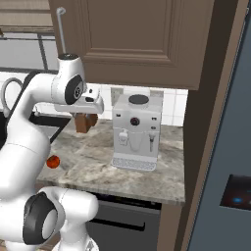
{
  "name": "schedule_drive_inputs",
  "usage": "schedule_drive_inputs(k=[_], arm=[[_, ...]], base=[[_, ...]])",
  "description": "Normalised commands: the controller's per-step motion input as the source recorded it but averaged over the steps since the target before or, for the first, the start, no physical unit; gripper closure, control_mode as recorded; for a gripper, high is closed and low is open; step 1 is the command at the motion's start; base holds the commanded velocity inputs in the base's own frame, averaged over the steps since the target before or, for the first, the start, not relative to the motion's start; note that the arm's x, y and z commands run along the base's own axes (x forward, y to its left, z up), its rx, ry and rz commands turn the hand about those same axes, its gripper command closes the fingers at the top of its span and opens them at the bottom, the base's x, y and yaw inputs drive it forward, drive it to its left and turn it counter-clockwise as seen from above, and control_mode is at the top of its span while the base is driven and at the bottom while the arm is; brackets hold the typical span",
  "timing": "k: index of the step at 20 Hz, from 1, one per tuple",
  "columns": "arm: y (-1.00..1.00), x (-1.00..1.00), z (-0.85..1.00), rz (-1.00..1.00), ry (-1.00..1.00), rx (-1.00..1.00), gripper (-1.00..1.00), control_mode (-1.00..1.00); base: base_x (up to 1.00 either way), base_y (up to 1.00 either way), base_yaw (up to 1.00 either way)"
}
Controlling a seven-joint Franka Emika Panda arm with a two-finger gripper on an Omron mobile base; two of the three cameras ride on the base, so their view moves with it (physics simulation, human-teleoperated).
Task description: Place the tomato in the correct fridge rack based on whether it is a fruit or vegetable. Finally, close the fridge door.
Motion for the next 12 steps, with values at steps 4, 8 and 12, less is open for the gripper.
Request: schedule_drive_inputs(k=[4, 8, 12], arm=[[0.12, -0.06, -0.19, 0.00, -0.05, 0.00, -1.00, -1.00], [0.54, -0.19, -0.46, 0.00, -0.05, -0.04, -1.00, -1.00], [0.71, -0.26, -0.46, 0.00, 0.00, -0.08, -1.00, -1.00]], base=[[0.00, 0.00, 0.00], [0.00, 0.00, 0.00], [0.00, 0.00, 0.00]])
